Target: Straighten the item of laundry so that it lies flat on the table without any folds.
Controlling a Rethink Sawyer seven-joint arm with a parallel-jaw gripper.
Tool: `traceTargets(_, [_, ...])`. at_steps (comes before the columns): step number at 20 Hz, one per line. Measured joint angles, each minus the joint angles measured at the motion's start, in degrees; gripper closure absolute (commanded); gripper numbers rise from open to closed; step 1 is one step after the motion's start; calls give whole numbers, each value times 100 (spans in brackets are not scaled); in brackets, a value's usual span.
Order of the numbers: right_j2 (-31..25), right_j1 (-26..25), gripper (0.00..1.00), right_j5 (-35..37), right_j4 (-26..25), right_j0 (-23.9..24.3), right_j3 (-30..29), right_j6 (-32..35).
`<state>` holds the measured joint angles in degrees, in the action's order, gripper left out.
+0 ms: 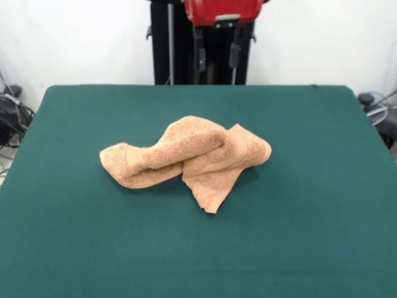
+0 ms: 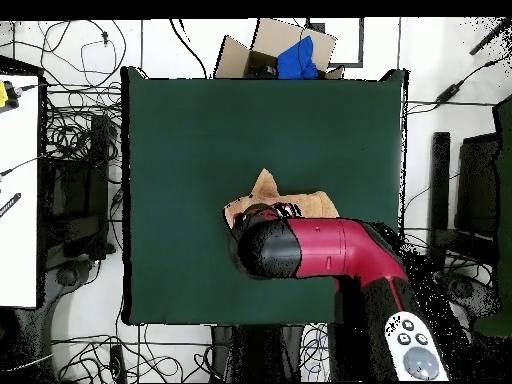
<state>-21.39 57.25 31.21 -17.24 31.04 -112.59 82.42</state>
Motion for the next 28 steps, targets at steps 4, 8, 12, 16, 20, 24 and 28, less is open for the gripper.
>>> traceTargets(4, [384, -148, 0, -236, -11, -201, 2, 38])
traceTargets(8, [701, -244, 0, -386, -13, -463, 3, 133])
traceTargets(12, [1107, -369, 0, -434, -6, -868, 27, 226])
traceTargets(16, [1483, -474, 0, -435, 54, -1254, 90, 378])
traceTargets(20, [1812, -558, 0, -434, 153, -1581, 169, 599])
traceTargets(24, [2159, -646, 0, -435, 358, -1898, 258, 958])
traceTargets(28, [2446, -680, 0, -435, 592, -2080, 291, 1328])
